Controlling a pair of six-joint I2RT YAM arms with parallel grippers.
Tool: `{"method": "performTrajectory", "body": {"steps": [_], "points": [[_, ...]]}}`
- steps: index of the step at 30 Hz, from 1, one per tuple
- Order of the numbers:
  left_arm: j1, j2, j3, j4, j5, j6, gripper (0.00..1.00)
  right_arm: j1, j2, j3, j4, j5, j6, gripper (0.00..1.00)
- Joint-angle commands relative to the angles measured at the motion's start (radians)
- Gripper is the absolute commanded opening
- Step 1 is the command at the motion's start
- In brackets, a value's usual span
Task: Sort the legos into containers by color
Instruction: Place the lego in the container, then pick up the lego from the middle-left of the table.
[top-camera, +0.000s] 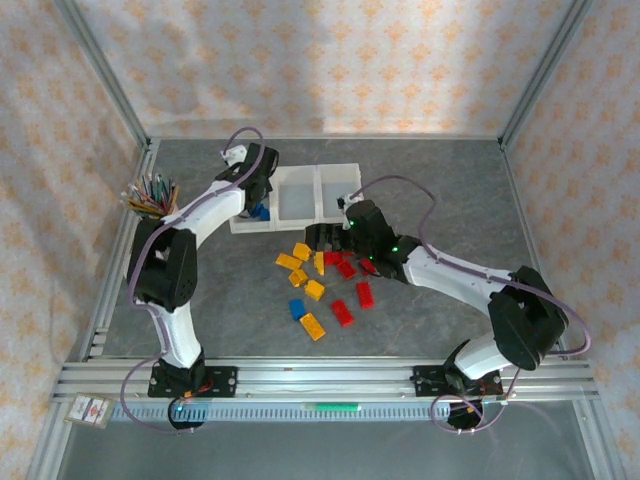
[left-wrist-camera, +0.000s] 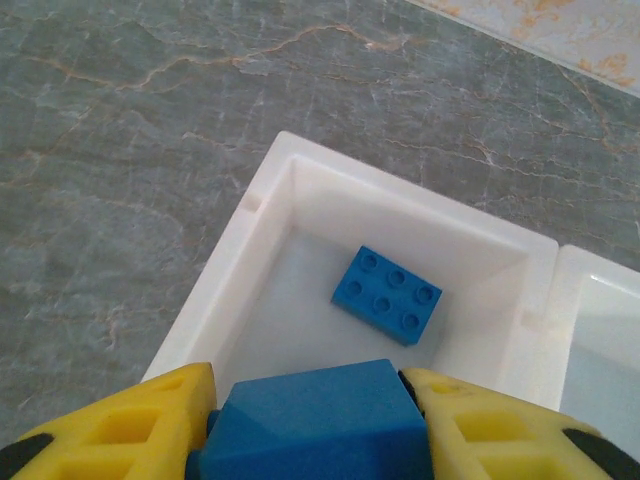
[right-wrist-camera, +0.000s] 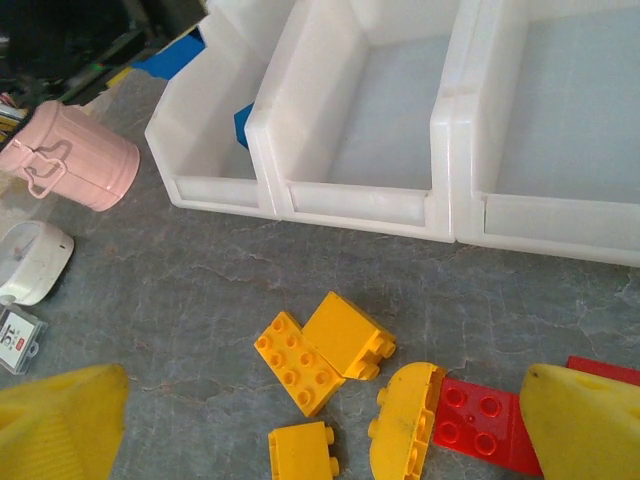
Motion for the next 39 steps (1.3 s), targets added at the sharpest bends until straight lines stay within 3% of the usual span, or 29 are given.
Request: {"method": "performTrajectory", "body": {"steps": [1,5,12,21,24,32,39], "points": [[0.008,0.056,0.071,-0.024,-0.009,0.033,0.48,-0.006,0.011,0.035,0.021,0.012,-0.026,1.0],[0.009,0.068,0.088,-0.033,-0.012,0.06,0.59,-0.008,0.004,0.04,0.021,0.012,-0.034,1.0],[0.009,0.023,0.091,-0.068,-0.016,0.067,0.66,-0.008,-0.025,0.043,0.008,0.009,-0.049,1.0],[-0.013,-0.25,-0.15,-0.045,0.124,0.048,0.69,-0.008,-0.098,-0.011,-0.053,-0.059,-0.059,1.0],[-0.065,-0.364,-0.269,-0.04,0.135,0.044,0.71,-0.009,-0.13,-0.047,-0.088,-0.075,-0.064,1.0],[-0.269,-0.623,-0.551,-0.07,0.147,-0.146,0.75,-0.008,-0.201,-0.137,-0.163,-0.12,-0.057,1.0],[-0.475,-0.733,-0.724,-0.074,0.169,-0.337,0.78,-0.008,-0.248,-0.224,-0.185,-0.138,-0.048,1.0]]}}
